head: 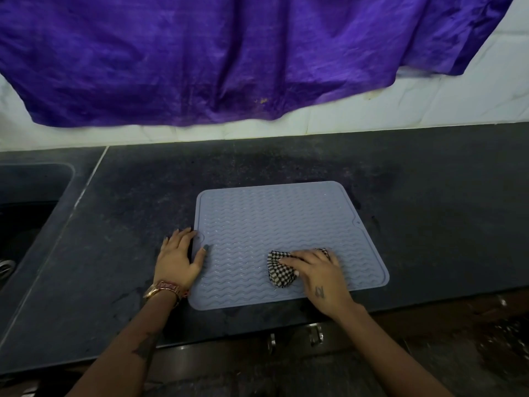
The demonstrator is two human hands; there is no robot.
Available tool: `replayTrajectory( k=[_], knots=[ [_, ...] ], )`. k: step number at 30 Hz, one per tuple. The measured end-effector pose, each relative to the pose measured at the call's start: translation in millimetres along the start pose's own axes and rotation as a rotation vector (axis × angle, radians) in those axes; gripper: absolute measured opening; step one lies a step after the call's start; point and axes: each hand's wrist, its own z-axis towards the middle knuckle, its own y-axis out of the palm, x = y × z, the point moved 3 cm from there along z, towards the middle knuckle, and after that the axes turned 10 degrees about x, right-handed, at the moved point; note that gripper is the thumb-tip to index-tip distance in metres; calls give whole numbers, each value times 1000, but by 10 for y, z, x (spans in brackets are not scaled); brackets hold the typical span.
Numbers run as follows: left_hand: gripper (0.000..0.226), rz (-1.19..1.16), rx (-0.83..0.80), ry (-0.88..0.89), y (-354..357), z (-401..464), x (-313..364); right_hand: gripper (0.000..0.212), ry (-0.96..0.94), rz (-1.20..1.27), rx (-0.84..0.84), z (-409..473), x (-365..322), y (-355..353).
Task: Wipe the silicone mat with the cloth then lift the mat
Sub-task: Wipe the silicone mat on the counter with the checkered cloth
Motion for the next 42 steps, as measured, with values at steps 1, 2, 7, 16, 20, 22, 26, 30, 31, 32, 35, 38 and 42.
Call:
replayTrajectory(
  k=[1,2,7,16,20,22,26,30,31,32,35,38,42],
  knots=[
    [84,1,2,2,1,-1,-2,41,-4,-7,9,48,-3,-14],
    [84,3,5,3,1,0,-5,41,-1,-13,2,102,-20,-18],
    [84,6,9,0,8,2,-15,41,-10,17,-182,197,18,110],
    [83,0,10,1,16,7,-25,46,9,-45,-162,492,88,268],
    [82,5,10,2,22,11,-30,44,48,1,-195,673,67,281],
    [82,3,11,0,22,11,-33,47,28,-40,-204,600,-33,371],
    [75,5,4,-2,31,11,-42,55,-2,-125,-242,590,-60,423],
    [75,-7,10,-3,29,12,-38,53,-13,-39,-209,578,-253,423],
    [78,-13,12,-6,24,14,-32,54,-36,-36,-207,494,-343,483],
    [81,-15,11,-6,21,8,-29,54,-57,-54,-206,415,-413,533],
    [82,-18,12,-2,10,5,-25,55,-47,-115,-221,479,-448,572],
    [78,-20,3,-5,19,1,-41,52,-56,-87,-255,562,-484,503],
    [68,-22,2,-7,36,5,-55,49,-109,-112,-160,224,-694,461]
  ],
)
